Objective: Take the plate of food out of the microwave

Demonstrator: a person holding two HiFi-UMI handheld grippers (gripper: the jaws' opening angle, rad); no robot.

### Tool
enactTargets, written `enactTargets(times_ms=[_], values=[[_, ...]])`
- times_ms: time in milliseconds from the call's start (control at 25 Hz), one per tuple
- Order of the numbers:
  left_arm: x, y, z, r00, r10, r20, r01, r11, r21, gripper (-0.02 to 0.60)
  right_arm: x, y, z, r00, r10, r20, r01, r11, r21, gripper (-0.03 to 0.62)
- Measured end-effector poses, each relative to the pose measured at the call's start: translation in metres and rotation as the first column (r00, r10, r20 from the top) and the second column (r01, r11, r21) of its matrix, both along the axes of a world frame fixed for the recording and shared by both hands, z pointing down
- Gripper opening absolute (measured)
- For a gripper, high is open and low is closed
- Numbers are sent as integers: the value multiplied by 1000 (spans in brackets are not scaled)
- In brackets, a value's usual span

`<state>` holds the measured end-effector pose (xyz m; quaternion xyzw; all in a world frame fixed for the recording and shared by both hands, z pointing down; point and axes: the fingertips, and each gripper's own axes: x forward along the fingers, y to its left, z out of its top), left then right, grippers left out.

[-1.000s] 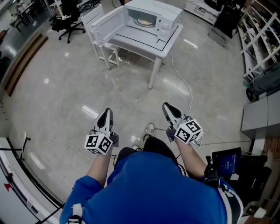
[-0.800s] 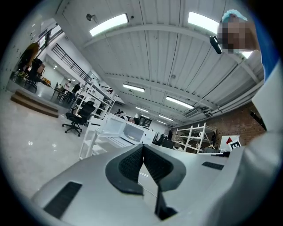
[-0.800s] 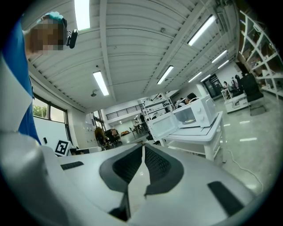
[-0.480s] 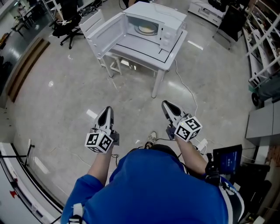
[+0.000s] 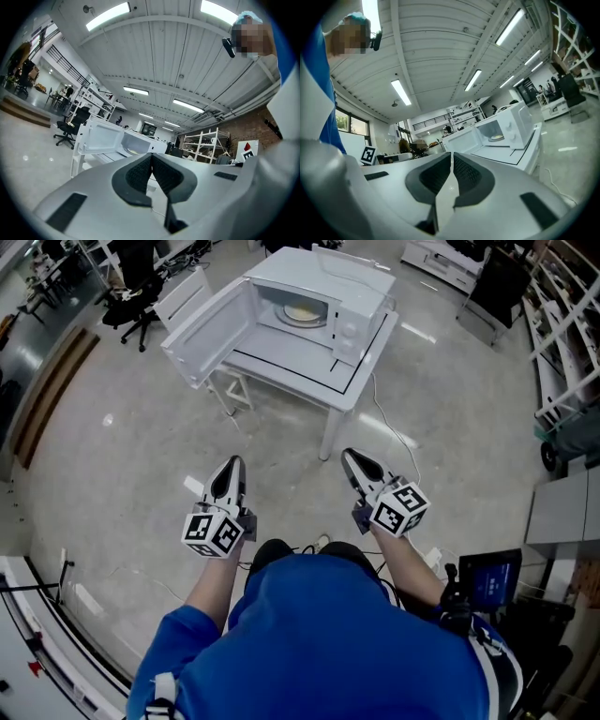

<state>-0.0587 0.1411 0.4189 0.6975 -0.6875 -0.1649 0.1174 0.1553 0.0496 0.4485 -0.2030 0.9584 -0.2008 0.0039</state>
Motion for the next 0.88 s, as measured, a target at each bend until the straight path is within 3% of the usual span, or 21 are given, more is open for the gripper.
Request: enactTargets(times_ms=[400, 880], values=[[-37, -88, 11, 996, 86, -21, -87, 996, -24, 9, -31, -60, 15, 996, 85, -27, -86, 996, -39, 6], [-127, -196, 16, 957, 285, -50, -287, 957, -41, 9, -136, -126, 14, 972, 227, -67, -229, 973, -34, 6]])
